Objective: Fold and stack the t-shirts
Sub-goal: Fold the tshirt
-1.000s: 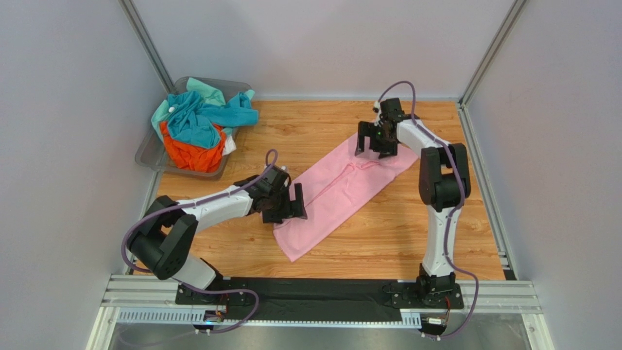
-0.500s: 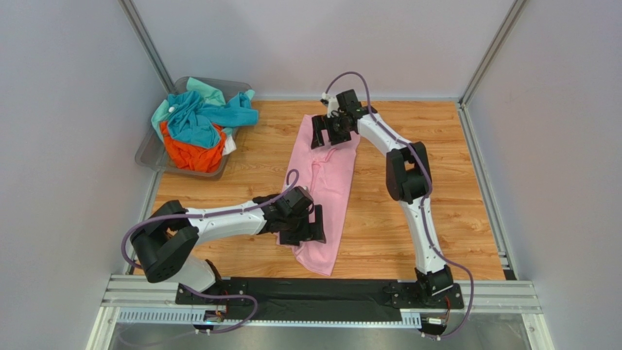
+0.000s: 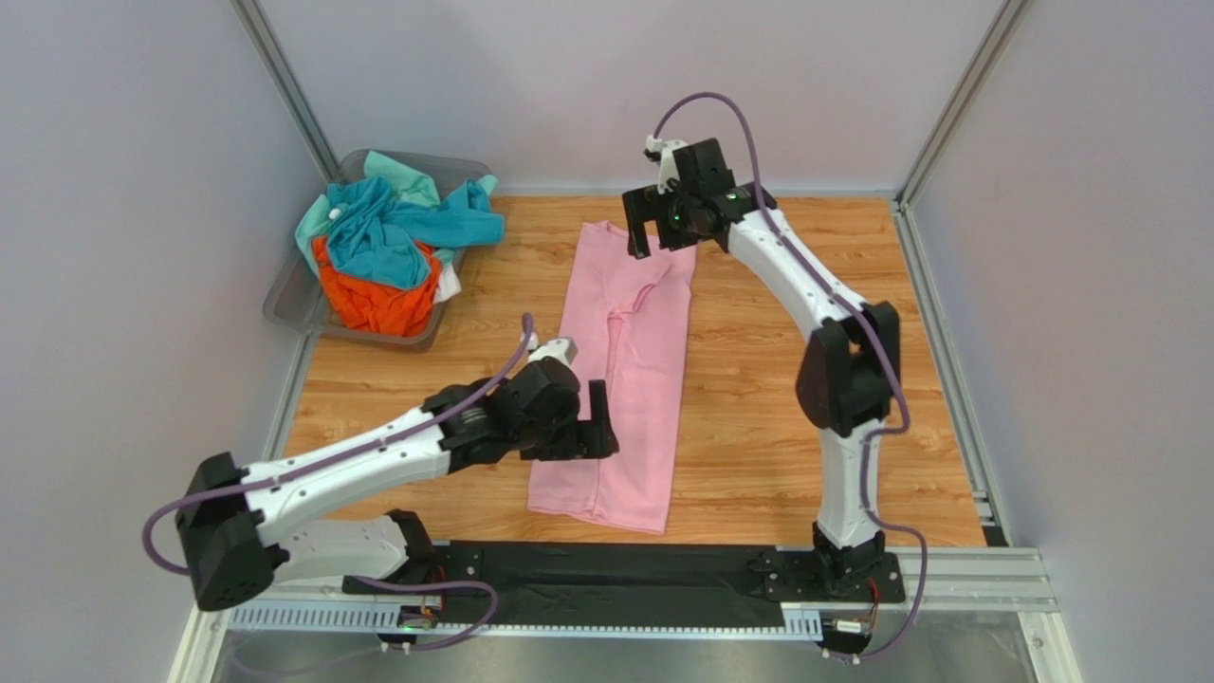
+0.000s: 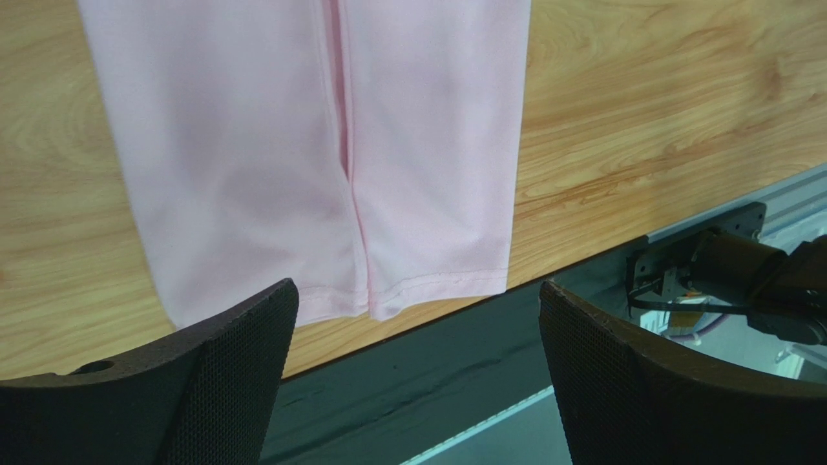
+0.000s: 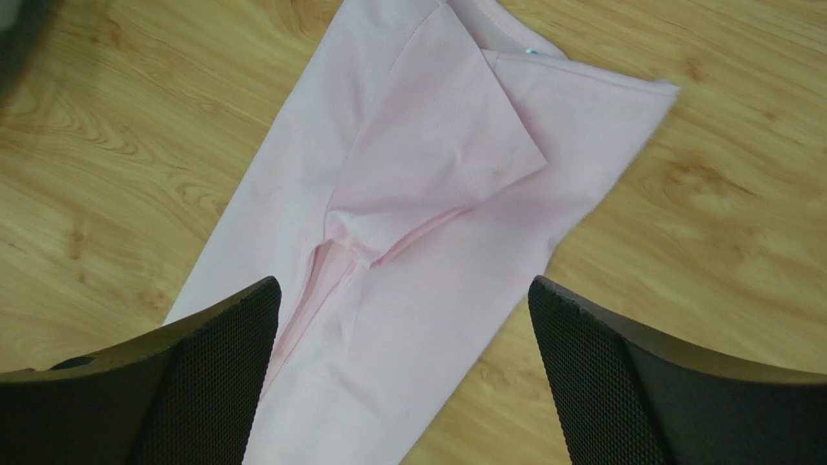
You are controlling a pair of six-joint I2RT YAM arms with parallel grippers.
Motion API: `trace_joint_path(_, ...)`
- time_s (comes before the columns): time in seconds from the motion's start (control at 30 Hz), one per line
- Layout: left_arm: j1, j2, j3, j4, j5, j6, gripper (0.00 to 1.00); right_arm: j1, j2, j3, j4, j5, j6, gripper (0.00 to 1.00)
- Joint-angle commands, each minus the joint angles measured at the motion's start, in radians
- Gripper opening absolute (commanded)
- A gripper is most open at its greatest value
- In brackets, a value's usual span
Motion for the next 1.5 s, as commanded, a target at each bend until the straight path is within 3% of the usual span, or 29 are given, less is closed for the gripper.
trace_joint_path(0.0, -0.006, -0.132, -0.091, -0.150, -0.103, -0.025, 1.00, 0.039, -0.277, -0.225, 0.045, 0.149, 0.054, 1.00)
trace_joint_path(0.03, -0.004, -0.157, -0.112, -0.171, -0.116, -0.040, 1.00, 0.045, -0.387, -0.382, 0.068, 0.150, 0.077, 1.00)
trace_joint_path(0.2, 0.015, -0.247, -0.261, -0.130, -0.098, -0.034, 1.00, 0.077, -0.694, -0.839, 0.237, 0.078, 0.282, 1.00)
trace_joint_path(0.27, 0.064, -0.243, -0.284, -0.094, -0.045, -0.007, 0.99, 0.105, -0.791, -0.933, 0.246, 0.090, 0.325, 1.00)
trace_joint_path(0.4, 0.126, -0.220, -0.323, -0.055, 0.012, 0.032, 0.81, 0.235, -0.870, -1.069, 0.156, 0.150, 0.375, 1.00)
trace_joint_path(0.6, 0.126, -0.214, -0.401, 0.025, 0.121, 0.027, 0.51, 0.315, -0.934, -1.165, 0.107, 0.217, 0.470, 1.00)
trace_joint_path(0.87, 0.126, -0.211, -0.464, 0.034, 0.132, -0.019, 0.39, 0.399, -0.950, -1.229, 0.102, 0.205, 0.527, 1.00)
trace_joint_path(0.93, 0.126, -0.198, -0.461, 0.037, 0.130, -0.019, 0.32, 0.435, -0.931, -1.232, 0.095, 0.208, 0.528, 1.00)
trace_joint_path(1.17, 0.126, -0.180, -0.450, 0.039, 0.137, -0.005, 0.00, 0.694, -0.870, -1.235, 0.074, 0.234, 0.499, 0.95)
trace_joint_path(1.3, 0.126, -0.192, -0.450, 0.037, 0.146, -0.002, 0.00, 0.808, -0.801, -1.239, 0.088, 0.243, 0.491, 0.91)
trace_joint_path(1.47, 0.126, -0.218, -0.465, 0.031, 0.170, -0.011, 0.00, 0.860, -0.701, -1.229, 0.084, 0.246, 0.481, 0.72)
